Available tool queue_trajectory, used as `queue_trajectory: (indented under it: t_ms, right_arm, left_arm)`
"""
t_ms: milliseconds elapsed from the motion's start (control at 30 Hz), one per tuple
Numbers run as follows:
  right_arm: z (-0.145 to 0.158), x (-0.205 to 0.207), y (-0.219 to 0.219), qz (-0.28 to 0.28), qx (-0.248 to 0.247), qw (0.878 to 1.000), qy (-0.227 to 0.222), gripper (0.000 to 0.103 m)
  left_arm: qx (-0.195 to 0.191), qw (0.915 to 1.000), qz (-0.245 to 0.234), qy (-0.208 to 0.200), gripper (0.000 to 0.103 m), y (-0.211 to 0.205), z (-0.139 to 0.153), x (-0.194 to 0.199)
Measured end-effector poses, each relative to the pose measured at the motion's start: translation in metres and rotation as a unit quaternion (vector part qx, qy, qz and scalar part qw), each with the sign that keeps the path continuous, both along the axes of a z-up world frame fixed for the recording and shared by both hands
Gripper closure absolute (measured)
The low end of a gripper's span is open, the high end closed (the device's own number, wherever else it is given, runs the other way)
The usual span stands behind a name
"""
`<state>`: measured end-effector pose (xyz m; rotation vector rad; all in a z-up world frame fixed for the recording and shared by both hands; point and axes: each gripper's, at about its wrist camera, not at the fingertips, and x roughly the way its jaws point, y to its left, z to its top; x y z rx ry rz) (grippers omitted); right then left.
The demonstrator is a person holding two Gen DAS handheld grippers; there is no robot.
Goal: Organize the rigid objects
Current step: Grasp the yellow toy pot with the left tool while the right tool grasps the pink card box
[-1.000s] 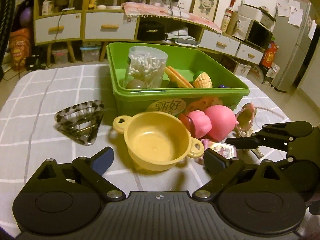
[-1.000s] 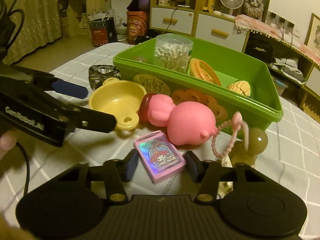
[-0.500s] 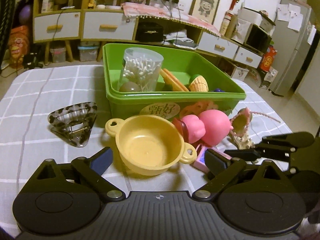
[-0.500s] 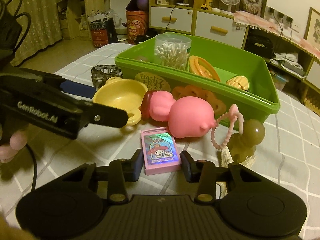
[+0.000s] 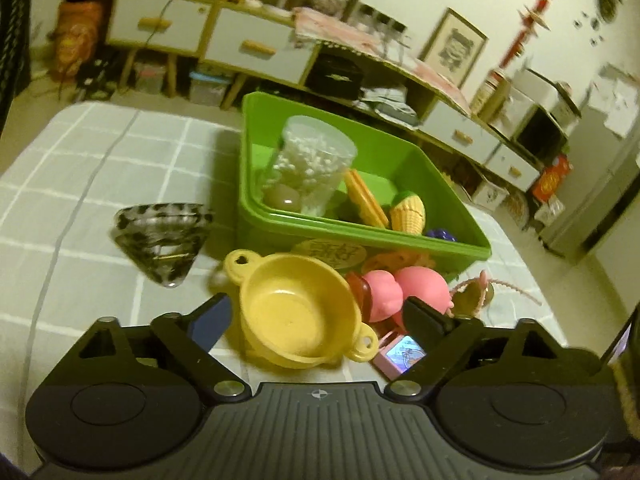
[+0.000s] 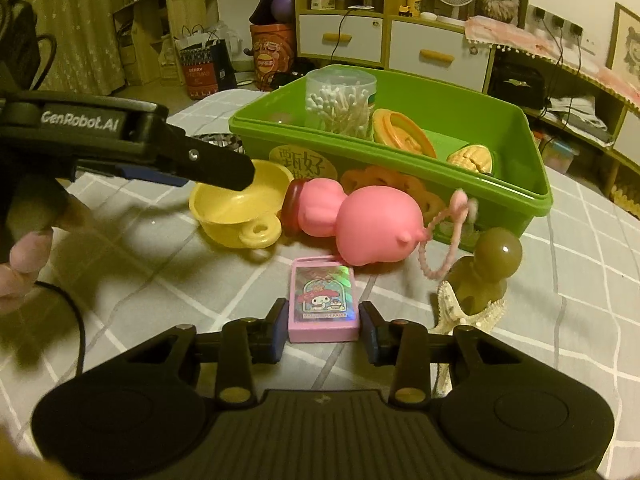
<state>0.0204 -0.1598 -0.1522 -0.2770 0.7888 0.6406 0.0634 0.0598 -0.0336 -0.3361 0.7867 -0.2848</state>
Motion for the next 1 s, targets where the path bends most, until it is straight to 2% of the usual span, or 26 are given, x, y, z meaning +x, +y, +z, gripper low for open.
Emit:
queue_trajectory:
  t_ms: [100, 333, 400, 467, 733, 1000]
  right_arm:
    - [0.002, 0.0, 0.001, -0.001, 0.002, 1.0, -0.001, 0.082]
    - [0.005, 0.0, 0.0, -0.003, 0.011, 1.0, 0.002, 0.082]
    - [0.007, -0.002, 0.0, -0.001, 0.014, 1.0, 0.001, 0.082]
    - [0.009, -0.002, 0.0, 0.001, 0.016, 1.0, 0.0, 0.082]
    - [0.019, -0.007, -0.003, 0.003, 0.032, 0.999, -0.007, 0.082]
    - [0.033, -0.016, -0.008, 0.001, 0.05, 0.999, -0.016, 0.082]
  left_arm:
    - [-0.006, 0.9998, 0.01, 0.017, 0.03, 0.003, -0.004, 0.004]
    - [0.02, 0.9989, 0.024, 0.034, 0.066, 0.007, -0.011, 0.008]
    - [0.02, 0.9986, 0.026, 0.043, 0.083, 0.01, -0.012, 0.01]
    - [0.02, 0.9982, 0.03, 0.049, 0.09, 0.012, -0.013, 0.01]
    - [0.026, 0.9981, 0.03, 0.048, 0.095, 0.017, -0.002, 0.005]
    - [0.025, 0.9988, 0.019, 0.038, 0.096, 0.017, 0.012, -0.004]
